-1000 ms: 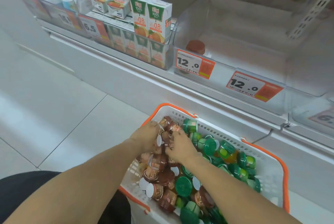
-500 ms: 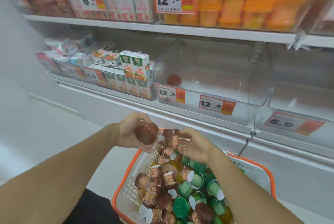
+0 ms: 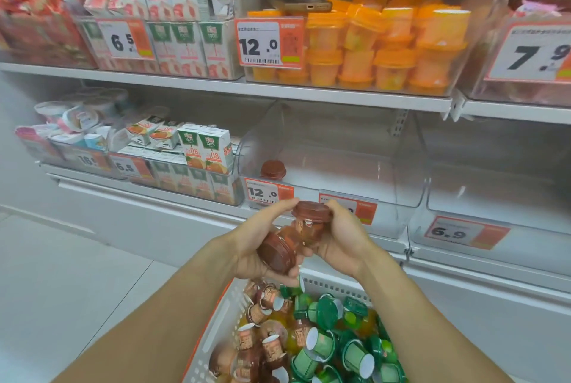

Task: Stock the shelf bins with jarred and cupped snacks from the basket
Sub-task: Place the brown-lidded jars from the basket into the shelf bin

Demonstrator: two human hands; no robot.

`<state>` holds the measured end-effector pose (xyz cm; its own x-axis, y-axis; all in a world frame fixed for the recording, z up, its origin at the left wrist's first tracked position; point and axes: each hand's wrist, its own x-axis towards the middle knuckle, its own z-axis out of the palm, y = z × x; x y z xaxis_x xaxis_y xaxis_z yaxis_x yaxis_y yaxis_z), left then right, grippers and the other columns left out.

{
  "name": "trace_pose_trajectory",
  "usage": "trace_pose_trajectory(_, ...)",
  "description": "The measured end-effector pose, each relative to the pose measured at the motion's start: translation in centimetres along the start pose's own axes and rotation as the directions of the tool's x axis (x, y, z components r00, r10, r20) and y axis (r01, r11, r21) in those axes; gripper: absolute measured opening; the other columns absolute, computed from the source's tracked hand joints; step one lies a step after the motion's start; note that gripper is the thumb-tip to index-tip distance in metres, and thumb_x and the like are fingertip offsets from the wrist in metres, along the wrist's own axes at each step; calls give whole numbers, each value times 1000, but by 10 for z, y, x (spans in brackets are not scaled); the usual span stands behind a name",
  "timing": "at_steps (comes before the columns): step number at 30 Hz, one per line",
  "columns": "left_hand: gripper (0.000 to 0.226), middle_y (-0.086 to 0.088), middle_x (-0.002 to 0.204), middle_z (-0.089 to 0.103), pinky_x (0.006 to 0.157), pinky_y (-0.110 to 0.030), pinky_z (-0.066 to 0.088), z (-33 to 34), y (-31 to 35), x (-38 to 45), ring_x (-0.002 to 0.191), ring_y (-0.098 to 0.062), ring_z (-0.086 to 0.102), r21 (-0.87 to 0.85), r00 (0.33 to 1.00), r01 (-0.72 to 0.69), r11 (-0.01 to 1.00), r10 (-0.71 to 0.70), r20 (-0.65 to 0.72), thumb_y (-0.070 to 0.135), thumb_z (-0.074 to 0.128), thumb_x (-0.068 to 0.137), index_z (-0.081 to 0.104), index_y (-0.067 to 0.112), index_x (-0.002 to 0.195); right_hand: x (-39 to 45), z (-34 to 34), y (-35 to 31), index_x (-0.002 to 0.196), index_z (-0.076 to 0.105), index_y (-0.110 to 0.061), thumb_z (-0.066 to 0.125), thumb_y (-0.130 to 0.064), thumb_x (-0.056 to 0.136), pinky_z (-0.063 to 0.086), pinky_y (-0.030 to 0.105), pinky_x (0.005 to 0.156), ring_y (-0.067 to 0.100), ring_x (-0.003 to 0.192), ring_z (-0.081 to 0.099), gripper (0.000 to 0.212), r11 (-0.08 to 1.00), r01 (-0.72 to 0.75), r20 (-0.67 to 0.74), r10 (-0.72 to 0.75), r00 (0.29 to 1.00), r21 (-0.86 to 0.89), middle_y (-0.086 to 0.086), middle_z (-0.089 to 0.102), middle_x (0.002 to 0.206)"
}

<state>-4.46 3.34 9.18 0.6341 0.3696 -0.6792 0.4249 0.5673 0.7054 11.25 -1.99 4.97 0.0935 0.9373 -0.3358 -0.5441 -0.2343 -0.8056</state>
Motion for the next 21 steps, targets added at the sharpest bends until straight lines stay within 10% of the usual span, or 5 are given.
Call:
trace_pose_trajectory(14, 67, -17, 81, 64, 77, -46, 59, -18, 16, -31, 58, -29, 59, -64, 977, -185, 981, 177, -115, 68, 56, 84, 68, 4, 96, -15, 49, -26, 116, 65, 1, 59, -40, 97, 52, 41, 99, 24, 94, 73, 46, 901, 205, -56, -244, 968, -383, 12, 76, 100)
trace_pose_trajectory(21, 62, -15, 80, 67, 72, -42, 60, -27, 13, -35, 58, -30, 62, -69, 946, -255, 964, 234, -224, 58, 62, 87, 70, 1, 110, -16, 56, -44, 101, 74, -4, 64, -41, 93, 53, 33, 71, 25, 80, 68, 38, 775, 113, -130, -245, 961, -622, 10, 76, 91)
